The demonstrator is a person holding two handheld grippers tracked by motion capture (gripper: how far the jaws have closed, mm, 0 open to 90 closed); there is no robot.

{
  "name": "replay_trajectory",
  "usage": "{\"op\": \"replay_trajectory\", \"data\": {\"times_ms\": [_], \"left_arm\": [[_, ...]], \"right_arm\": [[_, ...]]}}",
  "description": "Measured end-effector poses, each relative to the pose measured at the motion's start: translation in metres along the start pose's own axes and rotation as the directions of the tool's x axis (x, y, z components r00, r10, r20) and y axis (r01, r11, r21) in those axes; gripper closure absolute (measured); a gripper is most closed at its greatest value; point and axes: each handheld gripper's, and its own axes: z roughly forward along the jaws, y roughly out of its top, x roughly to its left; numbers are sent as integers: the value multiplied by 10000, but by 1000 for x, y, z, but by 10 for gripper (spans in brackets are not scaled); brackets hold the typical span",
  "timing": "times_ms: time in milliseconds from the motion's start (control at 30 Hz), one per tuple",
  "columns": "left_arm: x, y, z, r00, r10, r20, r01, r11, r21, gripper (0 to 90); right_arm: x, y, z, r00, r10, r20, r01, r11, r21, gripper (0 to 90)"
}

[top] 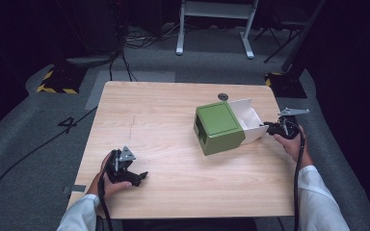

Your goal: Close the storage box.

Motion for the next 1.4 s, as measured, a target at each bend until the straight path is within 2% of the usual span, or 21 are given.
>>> {"op": "replay_trajectory", "data": {"times_ms": [367,500,733,800,1067,1200,1300,1400], "left_arm": [[0,0,0,10000,29,-6,-29,10000,-7,5],[0,0,0,10000,-21,2,21,10000,-26,5],[0,0,0,10000,25,-8,-25,10000,-21,5],[0,0,0,10000,-10,2,10,10000,-25,5],[0,0,0,10000,20,-6,-20,10000,-7,5],[0,0,0,10000,49,-13,-49,10000,4,5],[0,0,0,10000,46,-12,-46,10000,4,5],[0,0,0,10000,36,-15,-36,10000,-5,5]], "right_arm": [[-2,0,-1,10000,37,84,-37,10000,-20,657],[-1,1,-3,9996,-63,269,65,10000,-56,647],[-2,5,-15,9989,25,474,-8,9993,-366,605],[-2,6,-17,9977,-42,672,62,9995,-308,594],[-1,9,-28,9958,-124,911,163,9990,-426,532],[3,11,-37,9934,-265,1112,322,9982,-497,486],[4,12,-47,9943,-232,1040,311,9967,-755,464],[9,13,-55,9925,-521,1105,603,9955,-727,439]]}}
